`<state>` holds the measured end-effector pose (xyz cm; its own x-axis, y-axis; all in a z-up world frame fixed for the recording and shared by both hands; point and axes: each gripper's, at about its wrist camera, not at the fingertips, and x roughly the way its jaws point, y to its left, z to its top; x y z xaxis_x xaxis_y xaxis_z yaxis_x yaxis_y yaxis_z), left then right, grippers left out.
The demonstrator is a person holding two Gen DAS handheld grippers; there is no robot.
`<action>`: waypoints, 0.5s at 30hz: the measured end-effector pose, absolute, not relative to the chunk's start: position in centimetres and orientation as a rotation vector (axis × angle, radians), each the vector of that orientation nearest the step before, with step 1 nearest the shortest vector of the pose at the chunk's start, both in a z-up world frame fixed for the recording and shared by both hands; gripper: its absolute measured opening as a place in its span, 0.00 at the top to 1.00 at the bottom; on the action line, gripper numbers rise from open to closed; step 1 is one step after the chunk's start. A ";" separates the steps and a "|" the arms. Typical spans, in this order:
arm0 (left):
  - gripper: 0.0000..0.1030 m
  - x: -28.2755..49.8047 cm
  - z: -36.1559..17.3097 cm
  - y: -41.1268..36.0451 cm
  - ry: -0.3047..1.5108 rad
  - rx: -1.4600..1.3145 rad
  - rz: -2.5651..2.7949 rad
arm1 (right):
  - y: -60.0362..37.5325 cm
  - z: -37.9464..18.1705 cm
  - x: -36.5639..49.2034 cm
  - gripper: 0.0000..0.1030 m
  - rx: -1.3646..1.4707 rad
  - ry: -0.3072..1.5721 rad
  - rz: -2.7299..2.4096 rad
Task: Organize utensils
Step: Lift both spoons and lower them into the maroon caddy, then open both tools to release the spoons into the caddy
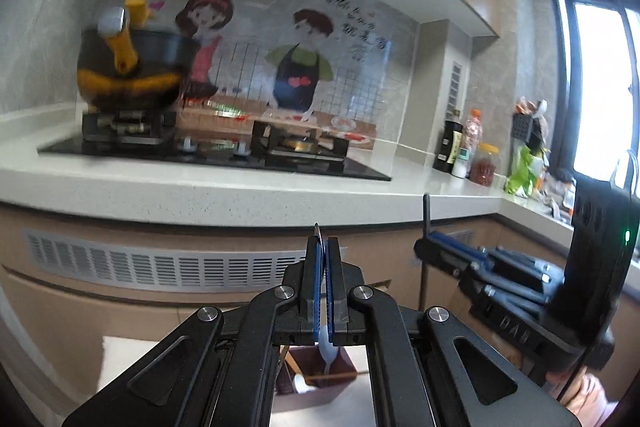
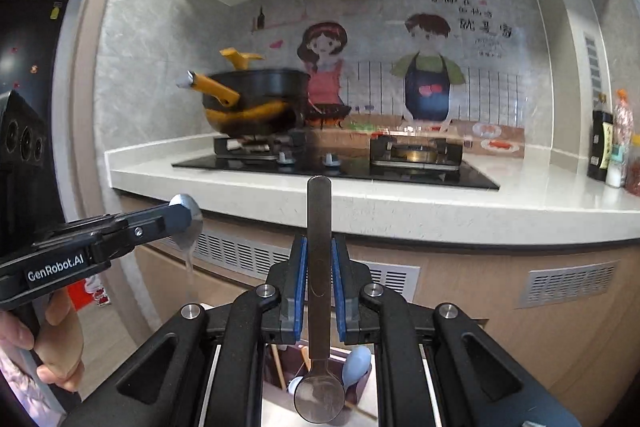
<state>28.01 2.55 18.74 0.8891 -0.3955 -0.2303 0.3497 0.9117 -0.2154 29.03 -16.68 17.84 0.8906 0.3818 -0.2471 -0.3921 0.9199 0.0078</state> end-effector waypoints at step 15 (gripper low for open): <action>0.98 37.3 6.5 2.7 0.500 -0.252 -0.398 | -14.7 6.7 38.5 0.89 -0.040 0.427 0.367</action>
